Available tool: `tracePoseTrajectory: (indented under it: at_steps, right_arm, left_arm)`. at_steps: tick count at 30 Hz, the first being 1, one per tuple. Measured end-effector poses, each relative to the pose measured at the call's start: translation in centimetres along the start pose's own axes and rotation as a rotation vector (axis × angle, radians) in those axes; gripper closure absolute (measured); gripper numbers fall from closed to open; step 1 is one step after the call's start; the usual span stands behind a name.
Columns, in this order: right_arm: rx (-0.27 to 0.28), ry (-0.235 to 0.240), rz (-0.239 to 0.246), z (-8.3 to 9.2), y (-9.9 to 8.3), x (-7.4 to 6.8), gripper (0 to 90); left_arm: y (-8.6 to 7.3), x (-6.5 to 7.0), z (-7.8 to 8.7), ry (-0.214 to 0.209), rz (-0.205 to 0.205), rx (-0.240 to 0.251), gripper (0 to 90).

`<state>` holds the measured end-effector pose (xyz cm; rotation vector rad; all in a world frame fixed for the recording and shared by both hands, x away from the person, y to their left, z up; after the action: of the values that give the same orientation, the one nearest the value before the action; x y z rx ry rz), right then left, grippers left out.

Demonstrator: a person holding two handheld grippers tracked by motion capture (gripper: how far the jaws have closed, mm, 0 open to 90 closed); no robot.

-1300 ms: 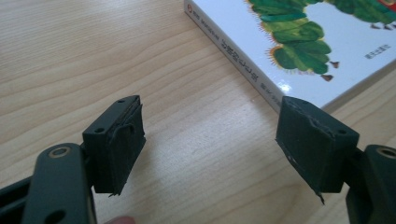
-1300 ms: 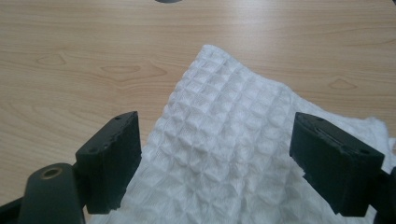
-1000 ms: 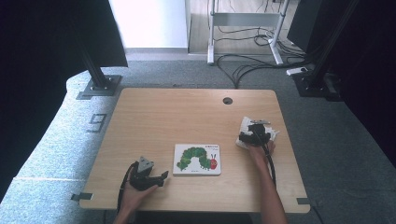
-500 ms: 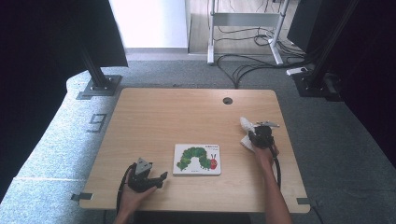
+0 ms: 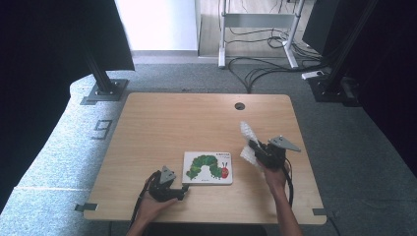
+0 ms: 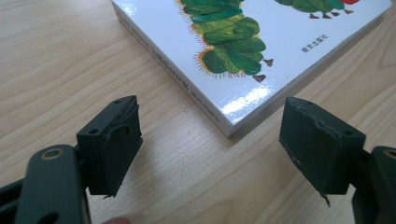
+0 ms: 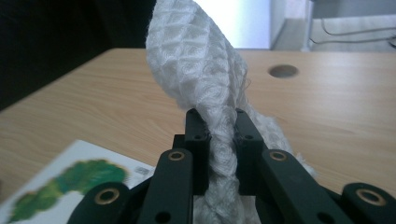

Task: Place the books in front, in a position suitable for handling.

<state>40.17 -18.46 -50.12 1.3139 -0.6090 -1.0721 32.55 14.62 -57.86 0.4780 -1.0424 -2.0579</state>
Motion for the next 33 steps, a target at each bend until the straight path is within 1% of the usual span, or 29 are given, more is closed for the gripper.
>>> tracePoseTrajectory:
  at_steps: [3,5,6,7,8,9,10,11,12,13,14,15,16,17,18,19,20,21,22,23,24,26,27,28,29,30,31,32,33]
  right_arm:
    - [0.022,0.052,0.009,0.2,0.7,-2.3,78.8]
    - [0.024,0.085,0.017,0.0,0.9,-3.8,78.8]
    - [0.021,0.111,0.015,-0.2,0.9,-4.9,78.8]
    - [0.021,0.111,0.015,-0.2,0.9,-4.9,78.8]
    - [0.024,0.137,0.016,-0.6,0.9,-6.1,78.8]
    - [0.024,0.137,0.016,-0.6,0.9,-6.1,78.8]
    - [0.017,0.162,0.015,-1.3,0.8,-7.2,78.7]
    - [0.017,0.162,0.015,-1.3,0.8,-7.2,78.7]
    - [-0.007,0.183,0.022,-2.3,0.5,-8.4,78.7]
    - [-0.007,0.183,0.022,-2.3,0.5,-8.4,78.7]
    - [-0.037,0.198,0.039,-3.5,0.1,-9.5,78.7]
    - [-0.037,0.198,0.039,-3.5,0.1,-9.5,78.7]
    - [-0.068,0.214,0.054,-4.7,-0.5,-10.6,78.7]
    - [-0.068,0.214,0.054,-4.7,-0.5,-10.6,78.7]
    - [-0.093,0.234,0.057,-5.8,-1.1,-11.6,78.7]
    - [-0.093,0.234,0.057,-5.8,-1.1,-11.6,78.7]
    - [-0.107,0.245,0.053,-6.3,-1.5,-12.1,78.7]
    - [-0.124,0.256,0.046,-6.9,-1.9,-12.5,78.7]
    - [-0.156,0.280,0.034,-8.0,-2.7,-13.4,78.7]
    - [-0.156,0.280,0.034,-8.0,-2.7,-13.4,78.7]
    - [-0.172,0.290,0.025,-8.4,-3.0,-13.8,78.7]
    - [-0.221,0.303,0.021,-9.9,-4.3,-15.0,78.7]
    - [-0.221,0.303,0.021,-9.9,-4.3,-15.0,78.7]
    - [-0.248,0.308,0.030,-10.7,-5.1,-15.5,78.7]
    - [-0.248,0.308,0.030,-10.7,-5.1,-15.5,78.7]
    - [-0.275,0.306,0.047,-11.2,-5.8,-15.9,78.7]
    - [-0.275,0.306,0.047,-11.2,-5.8,-15.9,78.7]
    - [-0.303,0.304,0.056,-11.7,-6.4,-16.2,78.6]
    - [-0.303,0.304,0.056,-11.7,-6.4,-16.2,78.6]
  left_arm:
    - [0.1,-0.2,-0.3,-0.006,0.010,-0.005,22.2]
    - [0.2,-0.2,-0.6,-0.018,0.018,-0.006,22.9]
    - [0.3,-0.3,-0.6,-0.024,0.016,-0.010,23.8]
    - [0.3,-0.3,-0.8,-0.029,0.022,-0.012,23.8]
    - [0.4,-0.3,-0.9,-0.043,0.029,-0.015,24.1]
    - [0.4,-0.3,-0.9,-0.043,0.029,-0.015,24.5]
    - [0.5,-0.3,-1.0,-0.057,0.034,-0.011,25.2]
    - [0.5,-0.3,-1.0,-0.057,0.034,-0.011,25.7]
    - [0.6,-0.2,-1.1,-0.071,0.032,-0.013,26.3]
    - [0.6,-0.2,-1.1,-0.071,0.032,-0.013,26.8]
    - [0.6,-0.1,-1.3,-0.081,0.029,-0.015,27.2]
    - [0.6,-0.1,-1.3,-0.081,0.029,-0.015,27.6]
    - [0.7,0.1,-1.3,-0.089,0.028,-0.015,28.3]
    - [0.7,0.1,-1.3,-0.089,0.028,-0.015,28.9]
    - [0.8,0.2,-1.4,-0.099,0.026,-0.013,29.7]
    - [0.8,0.2,-1.4,-0.099,0.026,-0.013,30.1]
    - [0.8,0.2,-1.5,-0.101,0.028,-0.011,30.1]
    - [0.8,0.2,-1.5,-0.103,0.027,-0.011,30.7]
    - [0.8,0.3,-1.5,-0.107,0.027,-0.011,31.8]
    - [0.8,0.3,-1.5,-0.107,0.027,-0.011,32.2]
    - [0.9,0.3,-1.5,-0.112,0.029,-0.009,32.2]
    - [0.9,0.3,-1.5,-0.113,0.033,-0.007,32.8]
    - [0.9,0.3,-1.5,-0.113,0.033,-0.007,32.9]
    - [0.9,0.3,-1.5,-0.115,0.034,-0.007,33.0]
    - [0.9,0.3,-1.5,-0.115,0.034,-0.007,33.0]
    - [0.9,0.3,-1.6,-0.112,0.032,-0.007,33.1]
    - [0.9,0.3,-1.6,-0.112,0.032,-0.007,33.2]
    - [0.9,0.3,-1.6,-0.112,0.032,-0.007,33.2]
    - [0.9,0.3,-1.6,-0.112,0.032,-0.007,33.2]
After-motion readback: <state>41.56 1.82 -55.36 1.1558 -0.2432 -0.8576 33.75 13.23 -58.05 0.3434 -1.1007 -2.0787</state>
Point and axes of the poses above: each handheld gripper's, and its own axes: z roughly backward along the jaws, y roughly out of its top, x roughly to its right, the point moved 5 cm from there along -z, roughly forward along the jaws, and after that the axes turned 7 degrees about x, right-handed, at the moved point
